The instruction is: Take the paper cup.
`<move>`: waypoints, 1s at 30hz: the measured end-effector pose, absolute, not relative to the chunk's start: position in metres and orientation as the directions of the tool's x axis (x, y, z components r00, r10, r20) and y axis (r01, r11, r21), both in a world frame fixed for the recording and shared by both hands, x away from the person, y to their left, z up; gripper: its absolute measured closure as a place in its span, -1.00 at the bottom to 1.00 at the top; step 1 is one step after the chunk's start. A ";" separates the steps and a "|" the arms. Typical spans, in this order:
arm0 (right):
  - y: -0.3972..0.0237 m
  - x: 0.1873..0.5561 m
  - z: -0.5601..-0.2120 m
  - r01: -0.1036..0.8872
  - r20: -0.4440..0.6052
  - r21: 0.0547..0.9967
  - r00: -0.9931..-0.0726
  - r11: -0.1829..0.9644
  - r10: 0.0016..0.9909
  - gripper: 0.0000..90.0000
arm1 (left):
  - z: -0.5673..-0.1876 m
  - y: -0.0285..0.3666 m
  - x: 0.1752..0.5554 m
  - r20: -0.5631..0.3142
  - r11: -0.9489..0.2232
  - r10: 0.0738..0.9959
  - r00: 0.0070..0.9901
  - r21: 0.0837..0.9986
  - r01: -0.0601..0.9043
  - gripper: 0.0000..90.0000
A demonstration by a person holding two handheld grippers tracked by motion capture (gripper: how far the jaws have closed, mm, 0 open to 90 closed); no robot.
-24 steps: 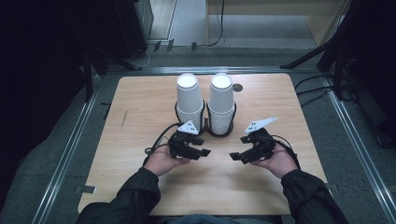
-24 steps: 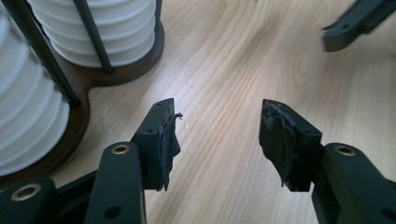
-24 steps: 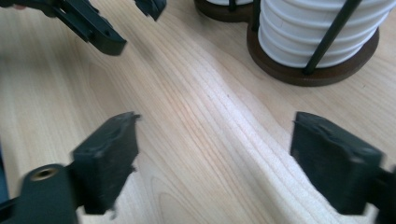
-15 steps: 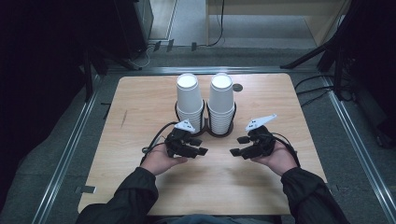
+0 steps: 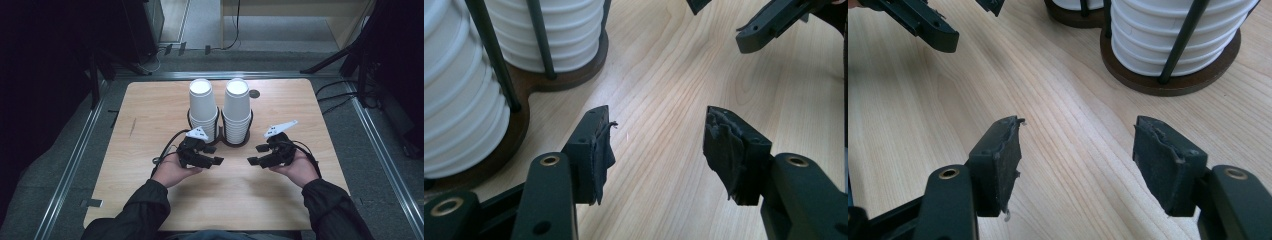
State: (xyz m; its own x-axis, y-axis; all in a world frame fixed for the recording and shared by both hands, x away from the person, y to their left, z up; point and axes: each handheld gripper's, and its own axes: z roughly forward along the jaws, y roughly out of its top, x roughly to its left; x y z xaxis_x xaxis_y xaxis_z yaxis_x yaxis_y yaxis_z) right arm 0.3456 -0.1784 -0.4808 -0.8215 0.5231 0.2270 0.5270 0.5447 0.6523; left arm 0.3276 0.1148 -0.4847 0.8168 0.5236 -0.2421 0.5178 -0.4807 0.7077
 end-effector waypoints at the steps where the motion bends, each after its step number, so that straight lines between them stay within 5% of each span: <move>1: -0.178 0.346 -0.481 0.527 0.227 0.652 -0.822 0.545 0.523 -0.22 | -0.485 0.115 0.328 -0.242 -0.481 0.524 0.817 0.708 0.518 0.01; 30: -0.182 0.342 -0.477 0.492 0.180 0.669 -0.835 0.557 0.521 -0.27 | -0.472 0.109 0.324 -0.210 -0.498 0.494 0.844 0.727 0.473 0.35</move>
